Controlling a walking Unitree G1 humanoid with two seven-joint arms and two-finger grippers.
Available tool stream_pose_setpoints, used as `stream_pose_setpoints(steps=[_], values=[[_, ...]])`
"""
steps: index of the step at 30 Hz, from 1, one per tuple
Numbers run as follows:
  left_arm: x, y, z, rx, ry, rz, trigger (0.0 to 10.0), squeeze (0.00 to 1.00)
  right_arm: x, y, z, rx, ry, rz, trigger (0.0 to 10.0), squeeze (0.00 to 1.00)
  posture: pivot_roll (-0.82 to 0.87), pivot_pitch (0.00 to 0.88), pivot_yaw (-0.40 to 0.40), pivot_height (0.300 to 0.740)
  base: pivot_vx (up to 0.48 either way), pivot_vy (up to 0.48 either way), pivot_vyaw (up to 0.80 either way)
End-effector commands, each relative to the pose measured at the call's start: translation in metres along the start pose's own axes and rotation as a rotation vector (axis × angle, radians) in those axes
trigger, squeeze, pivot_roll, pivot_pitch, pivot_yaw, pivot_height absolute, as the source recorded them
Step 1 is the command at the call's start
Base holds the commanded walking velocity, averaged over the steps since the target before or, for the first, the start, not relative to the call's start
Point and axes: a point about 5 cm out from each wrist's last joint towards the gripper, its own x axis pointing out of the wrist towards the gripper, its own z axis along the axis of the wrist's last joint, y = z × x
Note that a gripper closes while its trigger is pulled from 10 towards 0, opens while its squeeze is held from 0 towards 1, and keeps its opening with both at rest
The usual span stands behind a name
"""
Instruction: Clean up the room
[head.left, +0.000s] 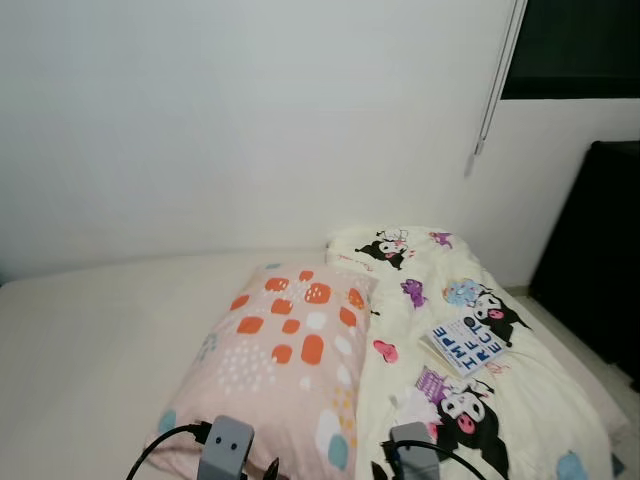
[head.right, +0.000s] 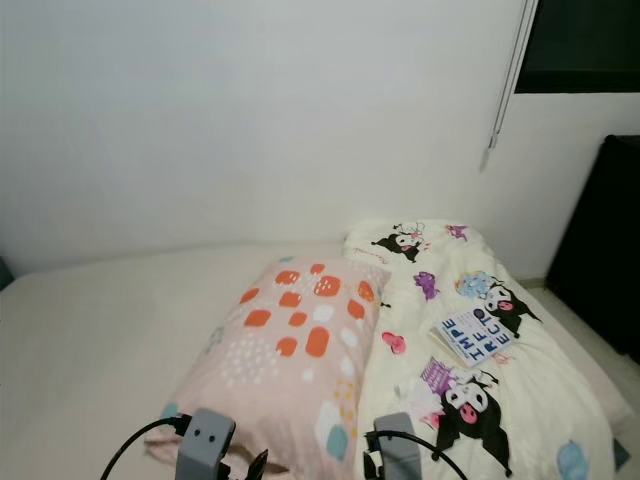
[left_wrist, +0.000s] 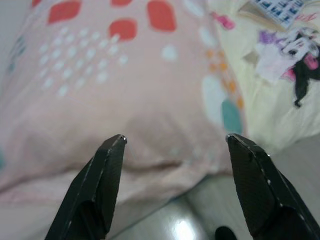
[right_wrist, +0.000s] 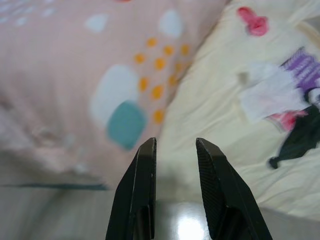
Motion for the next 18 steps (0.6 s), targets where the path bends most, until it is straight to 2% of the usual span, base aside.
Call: stream_pose_setpoints(steps=[1, 9, 18], values=[[-0.0025, -0.002, -0.0037, -0.008, 0.015, -0.002, 10.0, 0.0, -0.0014, -0.0013, 0.0028, 0.022, -0.03, -0.008, 10.0, 0.0, 0.02, 0.132, -0.018, 0.74, 0.364, 0.0, 0.0], [-0.0022, -0.0021, -0.0032, -0.013, 0.01, 0.001, 10.0, 0.0, -0.0005, -0.0011, 0.004, 0.022, -0.031, -0.006, 10.0, 0.0, 0.02, 0.129, -0.02, 0.74, 0.346, 0.0, 0.0], [-0.0048, 0.0032, -0.004, -0.012, 0.004, 0.037, 10.0, 0.0, -0.0005, -0.0005, 0.0032, 0.02, -0.028, -0.003, 10.0, 0.0, 0.02, 0.131, -0.019, 0.74, 0.0, 0.0, 0.0]])
